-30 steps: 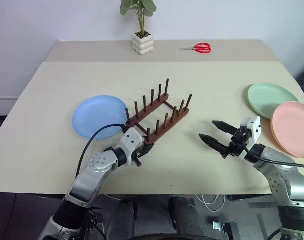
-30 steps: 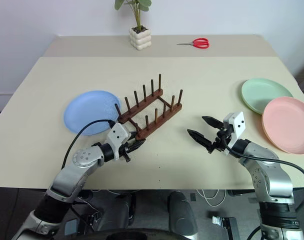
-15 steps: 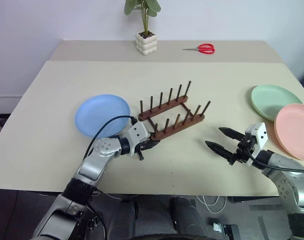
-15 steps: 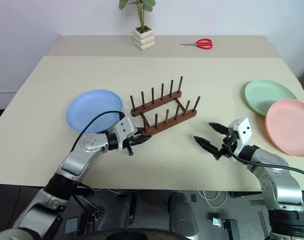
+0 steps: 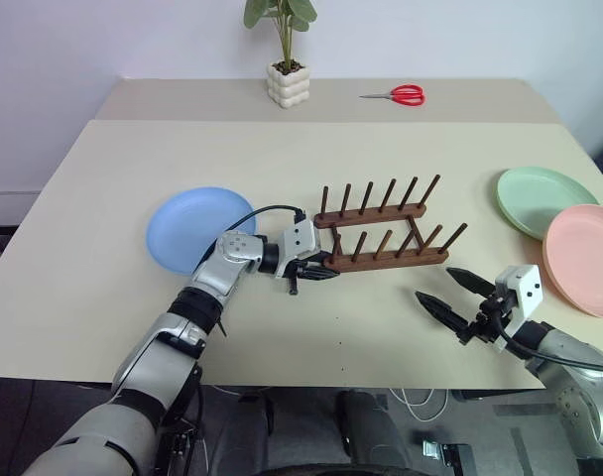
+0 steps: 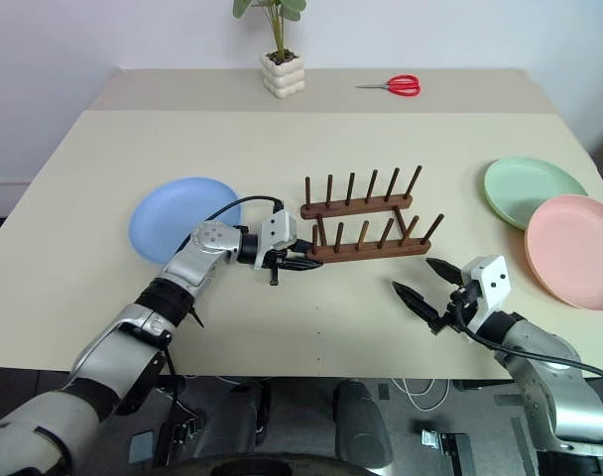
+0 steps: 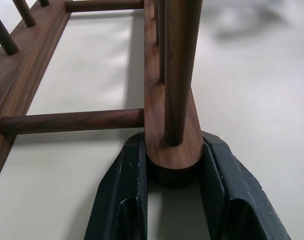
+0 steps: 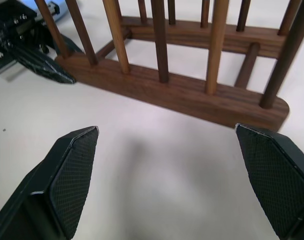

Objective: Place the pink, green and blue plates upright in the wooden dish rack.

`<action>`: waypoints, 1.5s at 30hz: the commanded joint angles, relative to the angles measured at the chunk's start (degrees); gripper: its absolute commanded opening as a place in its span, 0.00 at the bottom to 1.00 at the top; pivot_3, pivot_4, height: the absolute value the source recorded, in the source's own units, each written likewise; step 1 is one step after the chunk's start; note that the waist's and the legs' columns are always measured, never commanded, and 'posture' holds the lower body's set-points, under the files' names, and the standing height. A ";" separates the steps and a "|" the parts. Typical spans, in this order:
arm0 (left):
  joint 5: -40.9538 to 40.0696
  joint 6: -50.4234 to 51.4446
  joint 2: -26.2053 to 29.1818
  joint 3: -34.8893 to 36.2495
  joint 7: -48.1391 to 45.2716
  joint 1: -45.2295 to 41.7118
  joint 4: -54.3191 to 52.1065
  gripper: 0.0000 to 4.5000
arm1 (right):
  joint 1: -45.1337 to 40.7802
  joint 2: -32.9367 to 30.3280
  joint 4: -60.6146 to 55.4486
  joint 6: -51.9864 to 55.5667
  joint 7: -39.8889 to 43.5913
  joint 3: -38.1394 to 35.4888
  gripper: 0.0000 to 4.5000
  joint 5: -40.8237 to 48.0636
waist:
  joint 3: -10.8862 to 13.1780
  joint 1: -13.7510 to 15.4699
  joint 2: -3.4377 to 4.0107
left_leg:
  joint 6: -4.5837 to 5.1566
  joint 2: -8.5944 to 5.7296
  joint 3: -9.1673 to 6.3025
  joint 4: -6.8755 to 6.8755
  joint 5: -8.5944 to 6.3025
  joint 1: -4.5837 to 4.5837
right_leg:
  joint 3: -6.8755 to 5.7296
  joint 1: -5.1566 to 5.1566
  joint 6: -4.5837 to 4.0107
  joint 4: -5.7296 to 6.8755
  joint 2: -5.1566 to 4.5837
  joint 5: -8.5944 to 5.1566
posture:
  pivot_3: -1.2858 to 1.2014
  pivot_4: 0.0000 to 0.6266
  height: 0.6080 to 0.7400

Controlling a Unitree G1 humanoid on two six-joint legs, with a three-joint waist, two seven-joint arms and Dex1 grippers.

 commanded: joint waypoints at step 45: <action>6.51 14.19 -4.04 4.66 30.45 11.50 -20.70 0.01 | -25.50 1.54 25.43 -8.87 -11.13 11.96 0.00 -21.97 | -0.04 0.05 0.02 | -0.01 0.00 -0.03 0.00 0.01 0.12 | -0.02 0.08 0.21 0.09 0.00 0.13 | 0.52 0.24 0.92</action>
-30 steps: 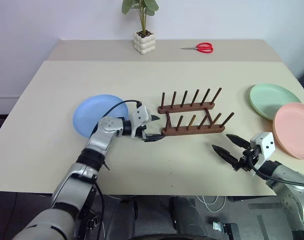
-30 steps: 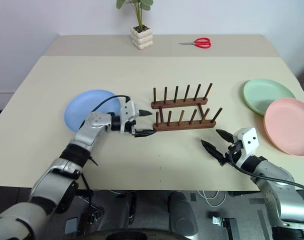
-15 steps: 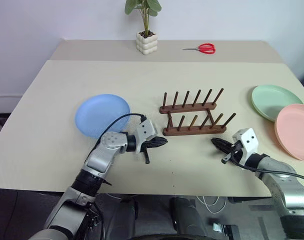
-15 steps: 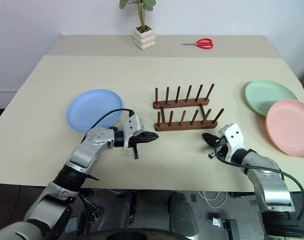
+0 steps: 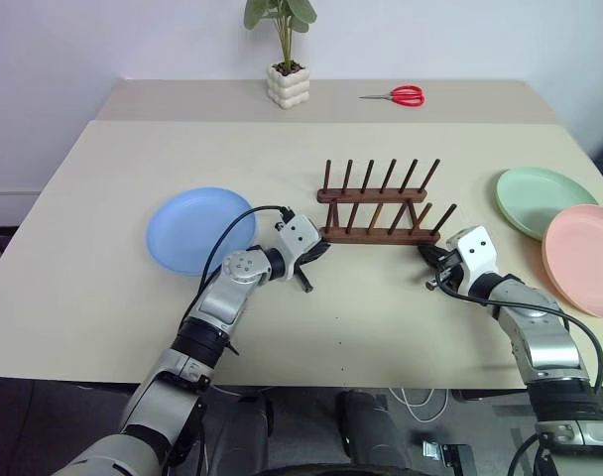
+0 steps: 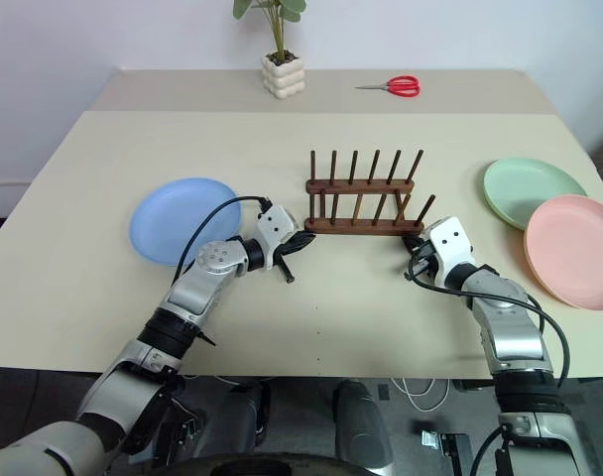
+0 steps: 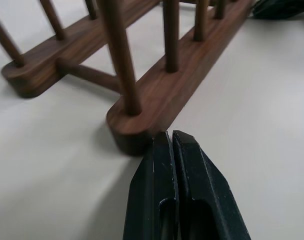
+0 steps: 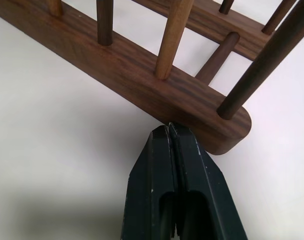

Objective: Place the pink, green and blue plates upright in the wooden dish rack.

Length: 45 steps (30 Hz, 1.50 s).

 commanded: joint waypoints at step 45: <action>-16.17 7.67 1.18 -2.98 -19.45 9.74 -23.07 0.00 | 13.76 -14.33 -5.07 18.18 -3.78 -20.86 0.99 4.26 | -0.04 -0.03 0.11 | 0.00 0.00 0.02 0.01 0.01 0.03 | 0.03 0.08 -0.26 -0.07 -0.02 -0.15 | 0.52 0.24 0.92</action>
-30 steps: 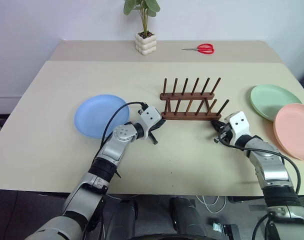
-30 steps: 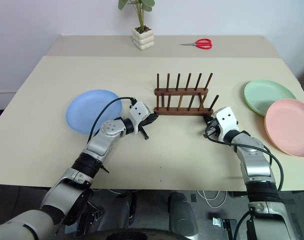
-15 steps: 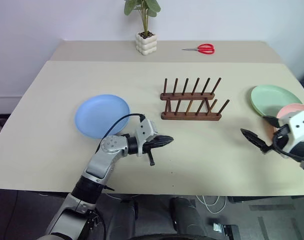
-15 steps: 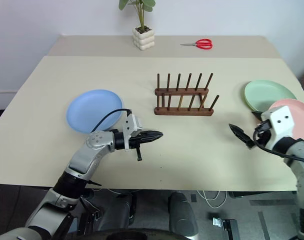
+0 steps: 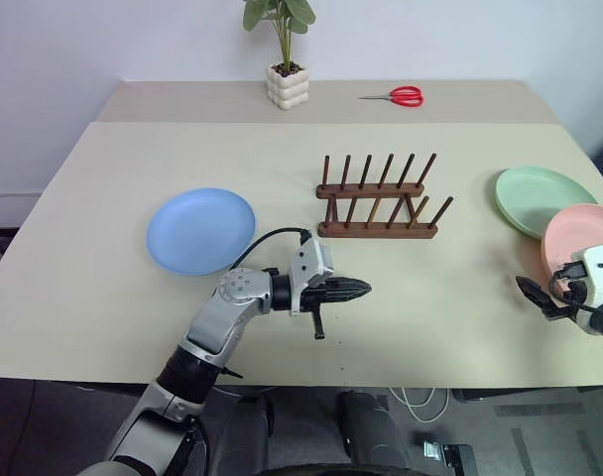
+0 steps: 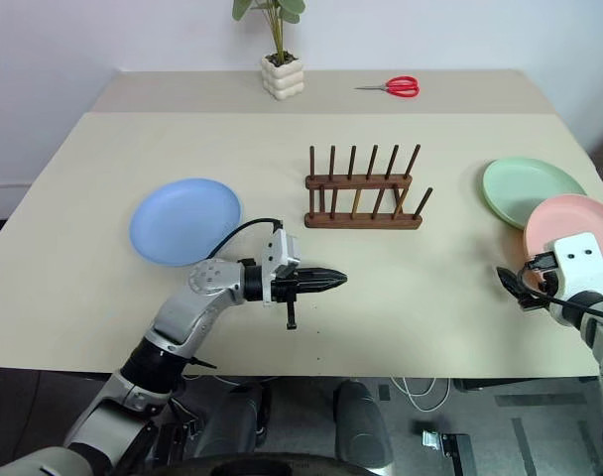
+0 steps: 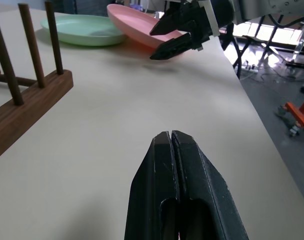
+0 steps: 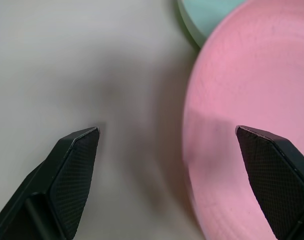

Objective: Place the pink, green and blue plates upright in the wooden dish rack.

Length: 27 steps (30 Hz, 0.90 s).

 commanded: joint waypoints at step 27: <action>-0.74 -1.39 -0.96 0.36 0.48 -0.75 0.72 0.00 | -5.22 -6.78 -11.29 -16.64 1.78 -0.04 0.01 -6.65 | 0.01 -0.46 0.13 | 0.00 0.00 0.08 0.00 0.00 0.01 | 0.06 -0.02 0.01 -0.02 0.00 0.00 | 0.52 0.24 0.92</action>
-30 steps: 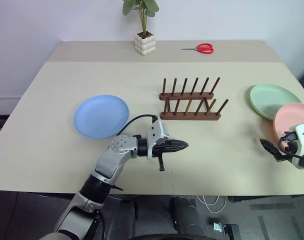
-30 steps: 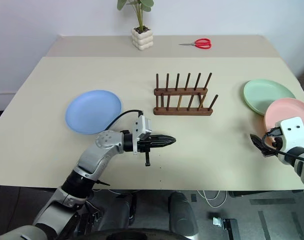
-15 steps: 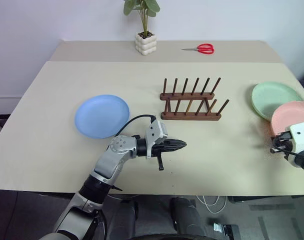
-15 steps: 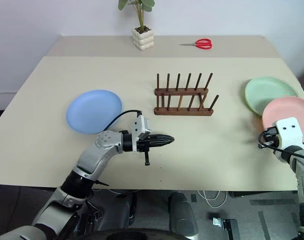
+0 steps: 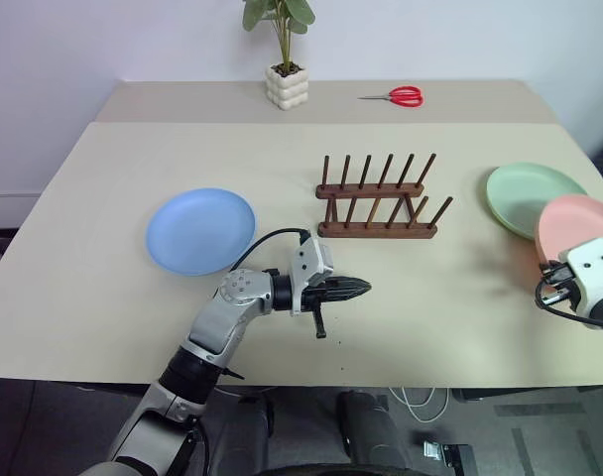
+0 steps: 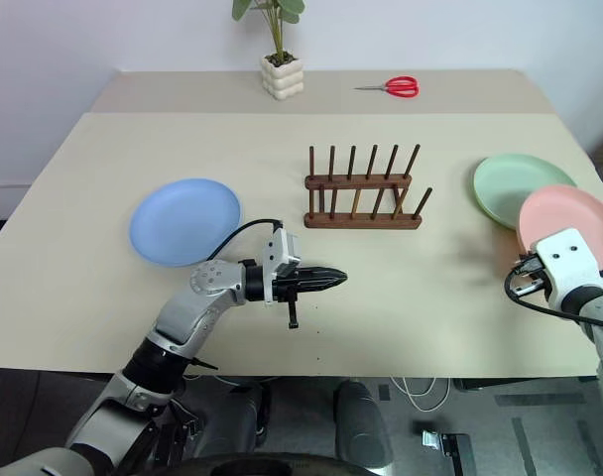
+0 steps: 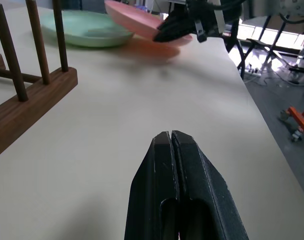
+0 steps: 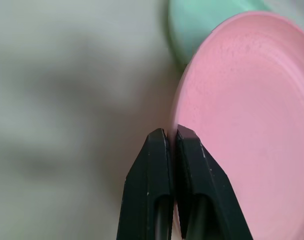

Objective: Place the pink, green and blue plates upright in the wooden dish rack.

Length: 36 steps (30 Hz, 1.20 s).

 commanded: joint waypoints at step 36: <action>-0.72 -1.38 2.42 2.63 5.54 1.98 -3.86 0.00 | -42.05 9.22 10.83 21.68 18.95 2.66 0.01 45.42 | 0.06 0.29 0.00 | 0.01 0.00 -0.22 -0.07 -0.01 -0.14 | -0.22 -0.11 0.23 0.03 -0.01 0.12 | 0.52 0.24 0.92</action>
